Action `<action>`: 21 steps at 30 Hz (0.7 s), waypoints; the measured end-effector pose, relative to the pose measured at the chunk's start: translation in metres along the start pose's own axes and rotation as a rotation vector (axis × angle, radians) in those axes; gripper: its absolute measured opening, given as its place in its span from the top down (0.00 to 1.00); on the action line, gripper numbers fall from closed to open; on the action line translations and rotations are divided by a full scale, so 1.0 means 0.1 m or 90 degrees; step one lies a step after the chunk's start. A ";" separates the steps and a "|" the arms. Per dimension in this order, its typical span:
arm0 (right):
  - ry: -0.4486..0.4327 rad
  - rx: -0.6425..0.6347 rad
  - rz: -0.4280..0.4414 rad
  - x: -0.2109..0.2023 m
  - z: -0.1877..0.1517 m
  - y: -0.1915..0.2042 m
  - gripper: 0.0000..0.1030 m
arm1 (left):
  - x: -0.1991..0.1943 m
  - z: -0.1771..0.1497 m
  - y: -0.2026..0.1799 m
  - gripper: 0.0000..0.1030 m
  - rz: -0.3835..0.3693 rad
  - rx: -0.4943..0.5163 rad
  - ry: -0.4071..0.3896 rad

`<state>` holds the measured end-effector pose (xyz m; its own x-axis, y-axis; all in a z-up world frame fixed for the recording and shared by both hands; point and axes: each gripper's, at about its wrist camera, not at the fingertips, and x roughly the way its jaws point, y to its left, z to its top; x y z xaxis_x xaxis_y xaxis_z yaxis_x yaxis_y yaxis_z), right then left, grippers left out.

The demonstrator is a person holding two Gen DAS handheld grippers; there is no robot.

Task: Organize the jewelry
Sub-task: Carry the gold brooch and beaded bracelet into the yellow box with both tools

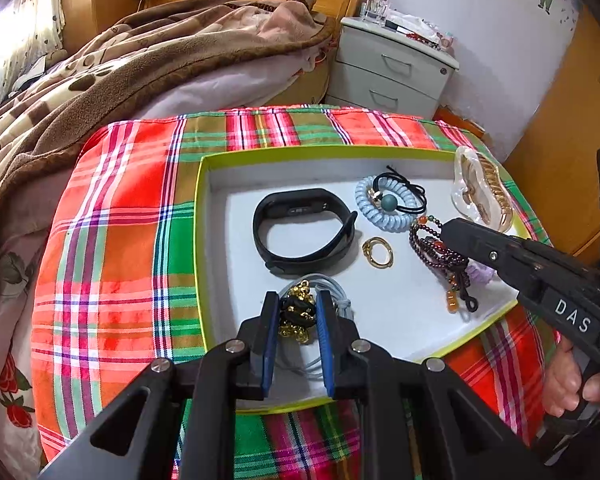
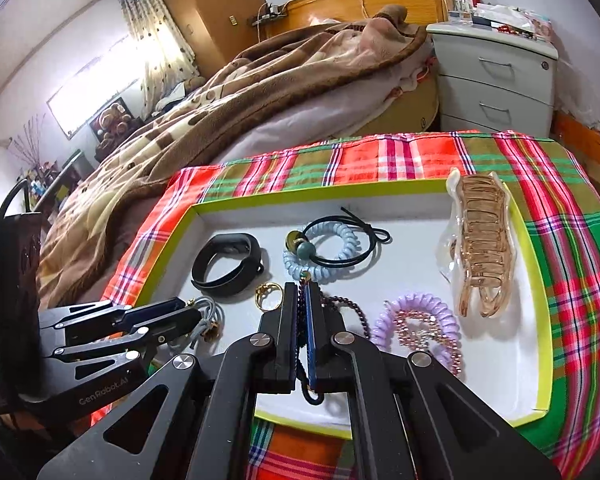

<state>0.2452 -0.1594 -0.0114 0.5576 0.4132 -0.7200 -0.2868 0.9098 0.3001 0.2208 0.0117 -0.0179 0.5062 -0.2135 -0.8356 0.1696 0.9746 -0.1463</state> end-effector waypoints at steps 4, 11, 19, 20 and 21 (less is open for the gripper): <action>0.009 -0.001 0.004 0.04 -0.01 0.00 0.97 | 0.01 0.00 -0.01 0.81 -0.001 -0.003 0.002; 0.013 -0.006 0.002 0.06 -0.02 0.02 0.96 | 0.01 0.00 -0.02 0.79 -0.004 -0.004 0.004; 0.007 0.003 0.000 0.01 -0.04 -0.01 0.94 | -0.01 0.00 -0.02 0.76 -0.003 -0.009 0.004; 0.005 0.002 -0.002 0.00 -0.04 -0.01 0.93 | -0.02 0.00 -0.02 0.75 -0.003 -0.010 0.004; 0.003 0.002 -0.003 -0.01 -0.04 0.00 0.91 | -0.02 0.00 -0.02 0.75 -0.004 -0.010 0.003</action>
<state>0.2416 -0.1604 -0.0130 0.5547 0.4087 -0.7248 -0.2815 0.9119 0.2987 0.2190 0.0102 -0.0159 0.5009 -0.2191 -0.8373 0.1589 0.9743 -0.1598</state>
